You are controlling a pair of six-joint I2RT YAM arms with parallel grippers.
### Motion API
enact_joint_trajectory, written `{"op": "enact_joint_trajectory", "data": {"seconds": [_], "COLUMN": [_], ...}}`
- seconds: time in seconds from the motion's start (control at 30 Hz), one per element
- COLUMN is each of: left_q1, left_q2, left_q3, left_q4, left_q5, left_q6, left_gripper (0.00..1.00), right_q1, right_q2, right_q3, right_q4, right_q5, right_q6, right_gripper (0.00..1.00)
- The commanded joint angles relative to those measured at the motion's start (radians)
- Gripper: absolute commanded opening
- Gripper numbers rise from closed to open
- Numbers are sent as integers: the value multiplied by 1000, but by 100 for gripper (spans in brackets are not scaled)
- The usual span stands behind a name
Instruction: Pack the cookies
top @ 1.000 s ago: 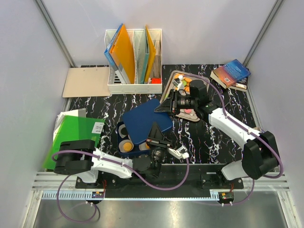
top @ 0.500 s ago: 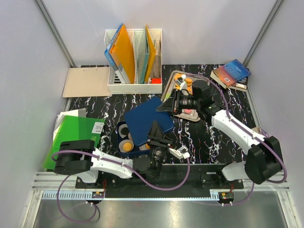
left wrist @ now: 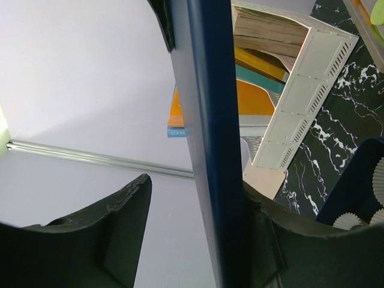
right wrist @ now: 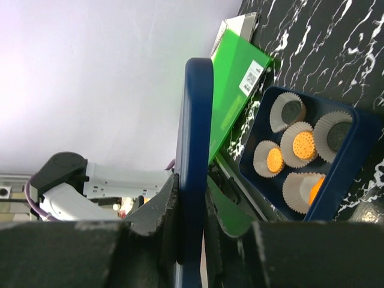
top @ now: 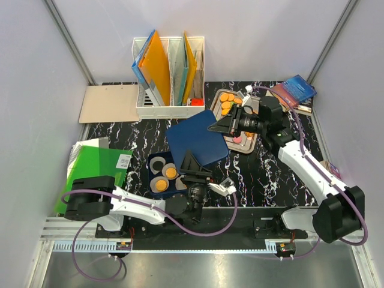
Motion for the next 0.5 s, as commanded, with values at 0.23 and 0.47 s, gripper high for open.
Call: {"op": "enact_joint_trajectory", "data": {"seconds": [0.23,0.47], "left_q1": [17,55], "left_q2": [-61,-104], "left_q3": [-12,-52], "left_q4": [413,413], "left_q5": [-141,-201], "left_q6": [-100,-177], "left_gripper": [66,74], "right_q1": [-78,-130], "right_q2": [-56,-62], "right_q3": [131,136], "right_q4": [20,57], "right_q5": [58,55], "right_q6": [14,54], "right_gripper": [0,0]}}
